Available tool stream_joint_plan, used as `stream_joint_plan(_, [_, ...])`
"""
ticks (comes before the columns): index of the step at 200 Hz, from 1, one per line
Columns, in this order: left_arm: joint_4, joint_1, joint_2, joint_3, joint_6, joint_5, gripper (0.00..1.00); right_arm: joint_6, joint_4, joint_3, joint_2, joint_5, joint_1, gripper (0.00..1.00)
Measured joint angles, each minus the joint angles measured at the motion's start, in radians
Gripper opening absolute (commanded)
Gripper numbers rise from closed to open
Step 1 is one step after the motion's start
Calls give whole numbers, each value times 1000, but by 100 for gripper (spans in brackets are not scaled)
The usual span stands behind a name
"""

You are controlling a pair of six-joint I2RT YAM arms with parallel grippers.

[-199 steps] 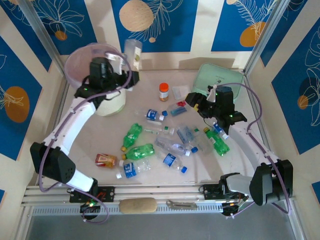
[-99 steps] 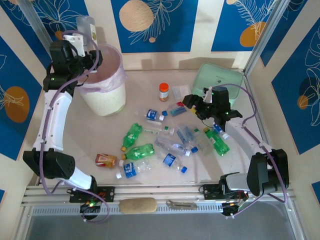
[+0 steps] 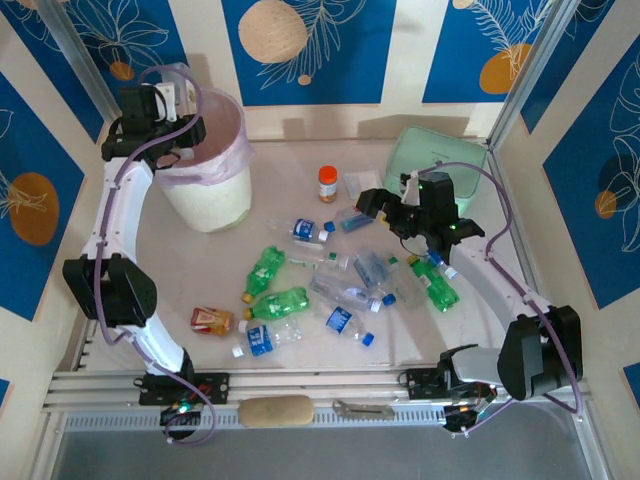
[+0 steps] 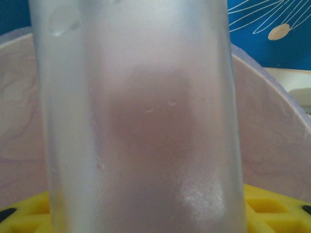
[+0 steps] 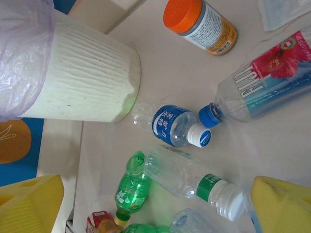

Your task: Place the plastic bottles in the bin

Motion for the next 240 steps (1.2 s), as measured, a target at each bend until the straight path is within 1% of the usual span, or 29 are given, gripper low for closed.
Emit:
stream_joint_plan(15, [-11,0,1,2,6,-3,82,-3,-1,0,-1,4,0,99])
stream_joint_plan(20, [-14,0,1,2,13,-2,86,-3,-3,0,-1,6,0,99])
stream_joint_plan(33, [-21,0,1,9,12,-3,92,-3,-8,0,-1,10,0,99])
stream_joint_plan(42, [-23,0,1,12,10,-3,100,-3,-11,0,-1,11,0,99])
stream_joint_plan(103, [-36,0,-14,15,-3,-3,100,-3,-14,0,-1,18,4,99])
stream_joint_plan(132, [-80,0,-69,15,-41,-1,100,-2,-11,0,-1,17,8,99])
stream_joint_plan(148, [-97,0,-125,3,-68,10,100,-2,0,0,0,16,10,99])
stream_joint_plan(176, [-116,-2,-283,-108,-130,40,100,-3,20,0,16,10,10,99])
stream_joint_plan(200, [-153,-14,-402,-201,-185,43,100,-3,30,-1,40,5,10,99])
stream_joint_plan(220, [-186,-45,-491,-299,-241,37,100,-2,40,-7,48,0,10,99])
stream_joint_plan(240, [-214,-111,-555,-412,-300,24,100,-2,40,-13,53,-3,10,99])
